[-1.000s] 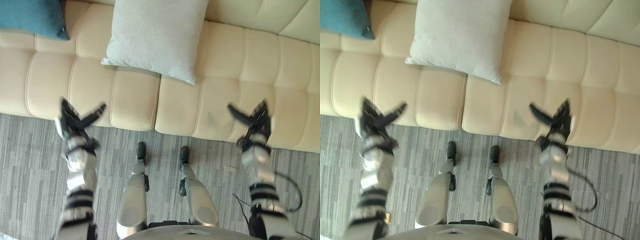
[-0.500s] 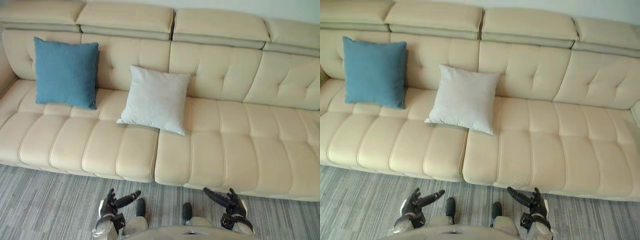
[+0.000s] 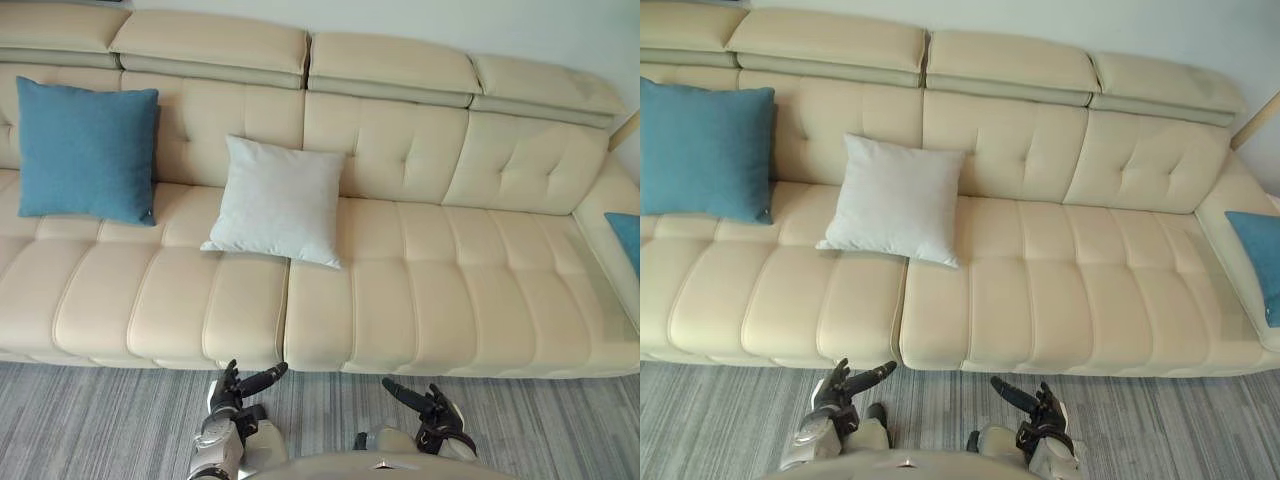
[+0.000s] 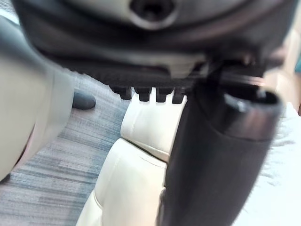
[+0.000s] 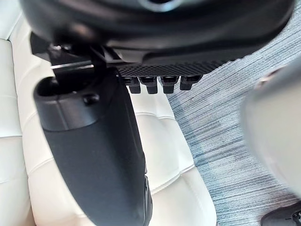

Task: Pick up cushions and gather them together orderly.

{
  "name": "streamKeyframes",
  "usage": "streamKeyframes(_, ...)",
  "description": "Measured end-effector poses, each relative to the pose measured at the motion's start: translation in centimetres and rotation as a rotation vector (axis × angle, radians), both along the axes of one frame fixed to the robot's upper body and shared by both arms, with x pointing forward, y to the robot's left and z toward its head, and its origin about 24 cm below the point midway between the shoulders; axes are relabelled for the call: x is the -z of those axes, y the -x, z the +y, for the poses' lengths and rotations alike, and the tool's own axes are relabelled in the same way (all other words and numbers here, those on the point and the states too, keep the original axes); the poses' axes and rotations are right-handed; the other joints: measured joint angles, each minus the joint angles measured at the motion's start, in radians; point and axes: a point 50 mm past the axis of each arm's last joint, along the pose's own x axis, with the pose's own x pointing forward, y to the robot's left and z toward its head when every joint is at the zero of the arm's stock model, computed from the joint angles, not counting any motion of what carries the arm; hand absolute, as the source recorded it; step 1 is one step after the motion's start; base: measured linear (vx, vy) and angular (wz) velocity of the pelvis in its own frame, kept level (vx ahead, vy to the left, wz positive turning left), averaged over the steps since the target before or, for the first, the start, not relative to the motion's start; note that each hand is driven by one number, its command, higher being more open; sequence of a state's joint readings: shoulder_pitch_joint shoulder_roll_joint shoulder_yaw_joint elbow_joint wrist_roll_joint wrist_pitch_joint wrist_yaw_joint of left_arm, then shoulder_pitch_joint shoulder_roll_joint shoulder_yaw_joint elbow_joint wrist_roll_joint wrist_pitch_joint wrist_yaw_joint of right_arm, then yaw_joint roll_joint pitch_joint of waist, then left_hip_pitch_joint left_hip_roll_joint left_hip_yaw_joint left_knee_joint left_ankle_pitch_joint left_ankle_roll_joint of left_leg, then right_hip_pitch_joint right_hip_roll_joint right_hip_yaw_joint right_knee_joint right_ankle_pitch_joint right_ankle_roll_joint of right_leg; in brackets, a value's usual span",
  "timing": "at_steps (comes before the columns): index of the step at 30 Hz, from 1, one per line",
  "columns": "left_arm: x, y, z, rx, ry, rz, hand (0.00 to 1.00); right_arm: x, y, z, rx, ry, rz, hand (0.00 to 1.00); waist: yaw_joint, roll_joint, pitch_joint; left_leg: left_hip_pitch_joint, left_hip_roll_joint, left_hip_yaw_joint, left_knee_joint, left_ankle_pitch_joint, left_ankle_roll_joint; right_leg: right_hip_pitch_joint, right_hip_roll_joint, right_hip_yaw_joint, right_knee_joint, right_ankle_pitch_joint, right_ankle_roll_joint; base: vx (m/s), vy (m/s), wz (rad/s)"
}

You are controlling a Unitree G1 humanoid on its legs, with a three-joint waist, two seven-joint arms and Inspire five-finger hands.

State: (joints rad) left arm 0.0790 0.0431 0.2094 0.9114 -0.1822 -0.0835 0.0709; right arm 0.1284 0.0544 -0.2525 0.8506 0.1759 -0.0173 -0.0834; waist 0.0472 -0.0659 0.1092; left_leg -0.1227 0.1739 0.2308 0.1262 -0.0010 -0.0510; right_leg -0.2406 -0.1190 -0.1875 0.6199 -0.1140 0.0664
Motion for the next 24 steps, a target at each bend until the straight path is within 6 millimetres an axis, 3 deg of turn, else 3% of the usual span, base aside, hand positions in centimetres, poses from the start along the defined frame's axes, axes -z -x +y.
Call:
streamKeyframes(1,-0.2,-0.5,0.0,0.002,-0.003,-0.016,1.00,0.1,0.2,0.2,0.002,-0.005,0.010,1.00,0.004,-0.017,-0.001,-0.012,-0.003,-0.016,0.029,-0.006,-0.003,0.016,-0.017,-0.002,0.098,-0.010,0.015,-0.06,-0.153,0.34)
streamKeyframes(3,-0.5,-1.1,0.1,-0.005,-0.005,-0.036,1.00,0.0,-0.5,0.4,0.001,-0.007,-0.002,1.00,0.011,-0.034,-0.005,-0.081,0.006,-0.021,0.105,-0.016,-0.015,0.013,-0.002,-0.019,0.063,-0.013,0.047,-0.14,-0.168,0.07)
streamKeyframes(4,-0.3,-1.1,-0.8,-0.005,0.021,-0.033,1.00,-0.1,-0.7,-0.1,0.007,0.007,-0.005,1.00,0.034,-0.010,-0.014,-0.093,0.022,-0.012,0.061,0.006,-0.009,0.073,0.041,-0.022,-0.049,-0.072,0.087,-0.17,-0.128,-0.21)
streamKeyframes(5,-0.7,-1.8,-0.7,0.001,0.009,-0.058,1.00,-0.1,-1.0,0.1,0.006,0.006,-0.012,1.00,0.057,-0.027,-0.001,-0.101,0.008,0.010,0.060,0.032,-0.010,0.089,0.014,-0.022,-0.029,-0.116,0.060,-0.13,-0.105,-0.31)
streamKeyframes(7,-1.1,-2.5,-0.4,0.000,-0.009,-0.081,1.00,-0.3,-1.7,0.4,0.002,0.003,-0.021,1.00,0.069,-0.056,0.003,-0.133,-0.004,0.026,0.087,0.034,-0.011,0.146,0.017,-0.030,-0.163,-0.177,0.003,-0.16,-0.175,-0.27)
streamKeyframes(8,-1.2,-3.1,-0.7,0.007,-0.002,-0.089,1.00,-0.9,-3.4,0.0,-0.015,0.025,-0.068,1.00,0.081,-0.007,0.034,-0.178,0.027,0.021,0.127,0.040,-0.024,0.195,0.064,-0.045,-0.325,-0.164,-0.040,-0.24,-0.175,-0.22)
streamKeyframes(10,-1.0,-2.9,-1.6,0.013,0.023,-0.082,1.00,-1.1,-3.8,-0.4,-0.015,0.042,-0.074,1.00,0.078,0.036,0.055,-0.177,0.054,0.010,0.109,0.066,-0.038,0.214,0.099,-0.058,-0.371,-0.122,-0.052,-0.28,-0.082,-0.04)
streamKeyframes(12,-0.9,-2.7,-1.6,0.018,0.021,-0.073,1.00,-0.6,-2.6,-0.5,-0.004,0.044,-0.034,1.00,0.078,0.045,0.052,-0.167,0.058,0.012,0.061,0.114,-0.049,0.205,0.104,-0.084,-0.373,-0.111,-0.064,-0.24,-0.026,0.23)
streamKeyframes(13,-0.9,-2.8,-1.6,0.019,0.020,-0.076,1.00,-0.5,-2.3,-0.5,-0.001,0.046,-0.026,1.00,0.077,0.044,0.053,-0.171,0.064,0.008,0.072,0.109,-0.053,0.204,0.103,-0.091,-0.374,-0.107,-0.070,-0.16,0.008,0.29)
streamKeyframes(17,-1.3,-3.2,-1.2,0.019,0.004,-0.096,1.00,-0.4,-1.8,-0.7,0.008,0.051,-0.011,1.00,0.066,0.022,0.064,-0.176,0.047,-0.046,0.269,-0.045,-0.039,0.185,0.066,-0.106,-0.341,-0.100,-0.078,-0.07,0.071,0.10)
streamKeyframes(19,-1.3,-3.1,-1.2,0.018,0.007,-0.094,1.00,-0.4,-1.9,-0.9,0.017,0.053,-0.013,1.00,0.056,0.022,0.065,-0.154,0.044,-0.104,0.342,-0.139,-0.037,0.165,0.051,-0.098,-0.321,-0.090,-0.061,-0.08,0.216,-0.08)
streamKeyframes(21,-1.1,-2.9,-1.3,0.016,0.012,-0.087,1.00,-0.4,-1.8,-0.6,0.027,0.041,-0.013,1.00,0.052,0.010,0.062,-0.141,0.020,-0.114,0.316,-0.152,-0.042,0.160,0.042,-0.077,-0.341,-0.066,-0.021,-0.12,0.240,-0.15)
streamKeyframes(24,-1.0,-2.5,-1.0,0.026,0.000,-0.073,1.00,0.2,-1.0,0.3,0.017,0.001,0.020,1.00,0.049,-0.005,0.046,-0.090,-0.034,-0.095,0.227,-0.133,-0.024,0.187,0.000,-0.062,-0.385,-0.037,0.005,-0.12,0.191,0.01)
